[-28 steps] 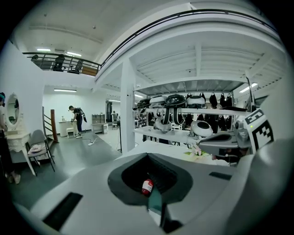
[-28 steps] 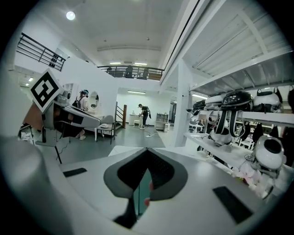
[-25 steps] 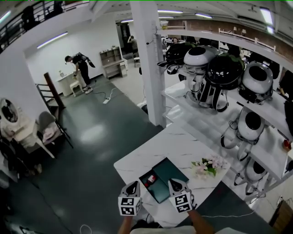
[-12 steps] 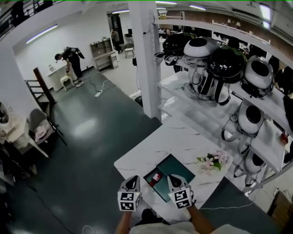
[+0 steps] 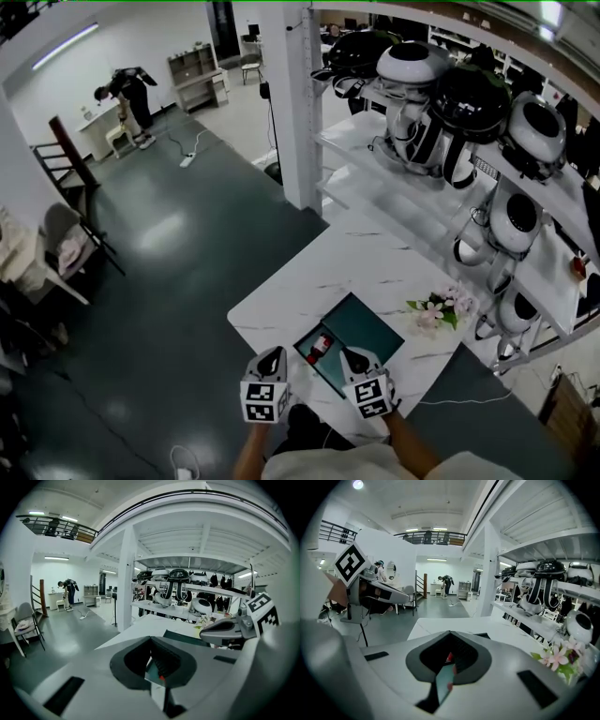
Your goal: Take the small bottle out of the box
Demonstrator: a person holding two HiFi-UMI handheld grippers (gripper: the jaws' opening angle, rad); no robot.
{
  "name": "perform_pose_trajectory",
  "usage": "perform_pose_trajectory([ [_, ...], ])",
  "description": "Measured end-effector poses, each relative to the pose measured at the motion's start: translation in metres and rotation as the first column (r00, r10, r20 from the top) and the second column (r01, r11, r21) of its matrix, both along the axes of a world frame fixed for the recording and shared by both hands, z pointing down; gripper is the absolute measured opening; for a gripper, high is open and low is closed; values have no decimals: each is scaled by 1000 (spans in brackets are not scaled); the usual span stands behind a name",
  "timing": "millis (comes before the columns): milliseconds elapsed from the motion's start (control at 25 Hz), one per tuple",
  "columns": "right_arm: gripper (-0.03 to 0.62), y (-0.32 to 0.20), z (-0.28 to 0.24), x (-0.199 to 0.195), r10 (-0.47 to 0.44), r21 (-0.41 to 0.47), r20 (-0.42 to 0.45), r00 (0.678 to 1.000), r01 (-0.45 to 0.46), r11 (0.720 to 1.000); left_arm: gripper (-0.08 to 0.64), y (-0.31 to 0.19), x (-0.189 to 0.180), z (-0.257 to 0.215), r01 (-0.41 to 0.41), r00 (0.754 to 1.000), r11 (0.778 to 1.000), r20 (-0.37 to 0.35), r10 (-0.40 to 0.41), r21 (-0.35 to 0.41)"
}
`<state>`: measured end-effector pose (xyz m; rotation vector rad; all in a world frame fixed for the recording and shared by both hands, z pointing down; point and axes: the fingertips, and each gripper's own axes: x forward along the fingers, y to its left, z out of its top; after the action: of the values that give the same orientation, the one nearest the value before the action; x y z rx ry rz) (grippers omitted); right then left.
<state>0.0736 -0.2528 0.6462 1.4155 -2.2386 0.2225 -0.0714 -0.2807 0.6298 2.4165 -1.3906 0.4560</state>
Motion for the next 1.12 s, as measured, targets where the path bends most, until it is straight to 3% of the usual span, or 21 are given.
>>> perform_pose_trajectory([
  [400, 21, 20, 45, -11, -63, -106, -47, 997, 58, 993, 18, 14, -5, 42, 14, 1000, 996, -14, -15, -87],
  [640, 21, 30, 65, -19, -193, -119, -201, 960, 172, 978, 18, 27, -7, 61, 19, 1000, 991, -21, -22, -130],
  [760, 21, 31, 72, -23, -299, -112, -355, 886, 277, 954, 18, 30, -9, 64, 23, 999, 990, -20, -26, -138],
  [920, 21, 33, 83, -27, -424, -137, -532, 733, 420, 897, 18, 33, -12, 64, 26, 999, 990, -23, -30, -136],
  [1120, 21, 32, 102, -31, -524, -199, -652, 549, 542, 816, 18, 35, -17, 65, 34, 999, 990, -28, -38, -135],
])
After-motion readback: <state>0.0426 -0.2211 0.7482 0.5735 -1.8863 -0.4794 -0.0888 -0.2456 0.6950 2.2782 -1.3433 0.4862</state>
